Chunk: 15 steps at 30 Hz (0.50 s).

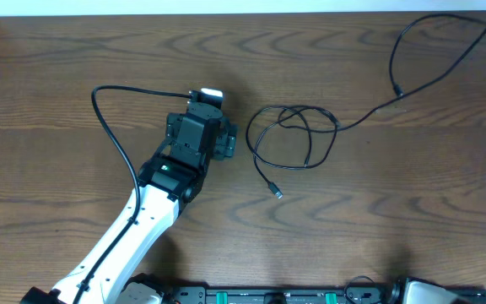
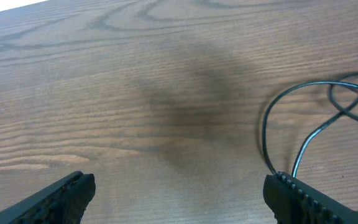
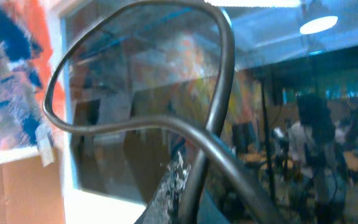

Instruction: Untangle cables

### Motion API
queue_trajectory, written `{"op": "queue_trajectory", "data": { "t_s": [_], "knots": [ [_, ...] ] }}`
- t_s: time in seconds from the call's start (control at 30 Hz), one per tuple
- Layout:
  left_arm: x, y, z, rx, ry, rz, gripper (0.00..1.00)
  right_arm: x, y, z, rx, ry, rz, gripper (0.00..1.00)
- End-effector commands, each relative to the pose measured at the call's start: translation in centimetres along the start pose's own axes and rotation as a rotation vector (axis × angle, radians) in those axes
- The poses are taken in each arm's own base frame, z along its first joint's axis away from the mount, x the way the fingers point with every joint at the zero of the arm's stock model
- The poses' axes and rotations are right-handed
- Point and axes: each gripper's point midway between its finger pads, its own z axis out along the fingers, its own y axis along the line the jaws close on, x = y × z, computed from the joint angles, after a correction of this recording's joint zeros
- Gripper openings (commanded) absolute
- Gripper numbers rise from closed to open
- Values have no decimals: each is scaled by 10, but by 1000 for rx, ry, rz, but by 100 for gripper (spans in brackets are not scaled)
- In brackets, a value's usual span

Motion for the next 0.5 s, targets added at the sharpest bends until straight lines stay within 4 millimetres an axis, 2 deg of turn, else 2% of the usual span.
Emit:
{"op": "queue_trajectory", "data": {
  "t_s": [0.0,0.13,0.23,0.33,0.47],
  "knots": [
    [-7,3,-4,-10,-18,-10,91,-28,-15,8,15,-50,48,1],
    [-7,3,-4,-10,-18,-10,91,-49,-18,17,-10,-90,81,1],
    [-7,3,-4,-10,-18,-10,91,-52,-12,23,-62,-77,88,1],
    [-7,3,-4,-10,-18,-10,91,-41,-13,26,-85,-28,103,1],
    [-7,3,-4,-10,-19,-10,91,-14,-31,28,-30,67,153,1]
  ]
}}
